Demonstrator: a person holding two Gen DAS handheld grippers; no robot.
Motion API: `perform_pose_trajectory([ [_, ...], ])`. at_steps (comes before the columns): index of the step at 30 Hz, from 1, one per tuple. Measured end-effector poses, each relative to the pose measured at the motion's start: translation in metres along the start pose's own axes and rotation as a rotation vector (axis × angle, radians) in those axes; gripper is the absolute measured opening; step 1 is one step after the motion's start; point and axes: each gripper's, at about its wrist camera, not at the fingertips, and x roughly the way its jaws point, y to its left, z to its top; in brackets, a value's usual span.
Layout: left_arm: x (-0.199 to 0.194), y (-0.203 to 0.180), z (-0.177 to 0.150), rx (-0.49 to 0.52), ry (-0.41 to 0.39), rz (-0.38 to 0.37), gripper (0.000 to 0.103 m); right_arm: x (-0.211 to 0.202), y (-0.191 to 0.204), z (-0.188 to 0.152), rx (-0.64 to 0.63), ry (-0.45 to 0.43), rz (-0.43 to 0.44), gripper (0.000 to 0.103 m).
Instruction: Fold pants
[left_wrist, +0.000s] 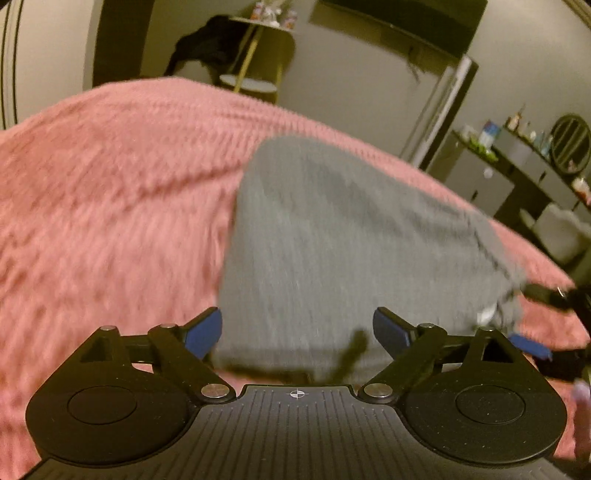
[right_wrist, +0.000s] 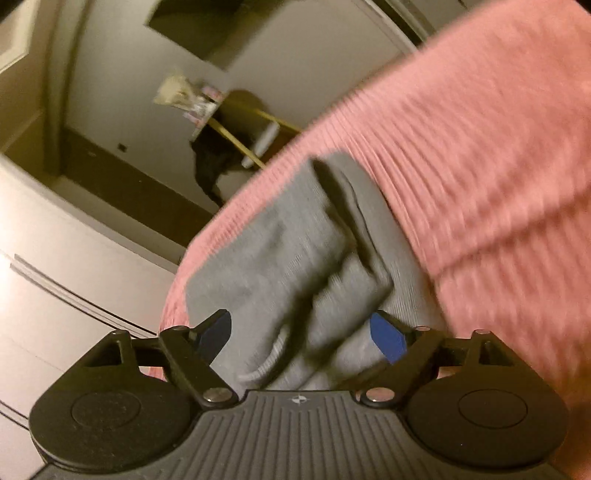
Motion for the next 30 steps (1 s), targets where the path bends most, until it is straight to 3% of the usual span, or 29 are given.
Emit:
perform_pose_trajectory([
  [3, 0.004, -0.009, -0.009, 0.058, 0.036, 0.040, 0.095, 0.017, -0.004, 0.002, 0.055, -0.030, 0.011, 0.077],
  [8, 0.009, -0.005, -0.015, 0.040, 0.054, 0.058, 0.096, 0.048, -0.001, 0.000, 0.147, -0.035, 0.017, 0.072],
  [10, 0.012, -0.004, -0.016, 0.031, 0.067, 0.076, 0.096, 0.054, 0.004, 0.003, 0.163, -0.026, -0.007, 0.031],
  [12, 0.012, -0.001, -0.017, 0.005, 0.071, 0.078, 0.096, 0.055, 0.012, 0.004, 0.109, -0.042, -0.028, 0.027],
  [13, 0.012, 0.002, -0.015, -0.014, 0.070, 0.076, 0.096, 0.052, 0.026, 0.003, 0.013, -0.065, -0.080, 0.026],
  [15, 0.009, 0.008, -0.015, -0.058, 0.055, 0.071, 0.096, 0.043, 0.058, -0.007, -0.206, -0.120, -0.152, 0.024],
  [17, 0.006, 0.013, -0.014, -0.084, 0.026, 0.089, 0.096, 0.031, 0.067, -0.014, -0.239, -0.161, -0.140, 0.024],
  [20, 0.001, 0.020, -0.013, -0.125, -0.004, 0.094, 0.096, 0.024, 0.063, -0.027, -0.309, -0.208, -0.230, 0.024],
  [22, 0.000, 0.022, -0.013, -0.139, -0.012, 0.106, 0.096, 0.038, 0.040, -0.023, -0.242, -0.120, -0.327, 0.029],
  [26, 0.000, 0.022, -0.011, -0.136, -0.020, 0.122, 0.096, 0.025, 0.017, -0.017, -0.083, -0.122, -0.214, 0.038],
  [30, -0.002, 0.023, -0.007, -0.124, -0.032, 0.132, 0.096, 0.008, 0.016, -0.015, -0.068, -0.146, -0.196, 0.044],
])
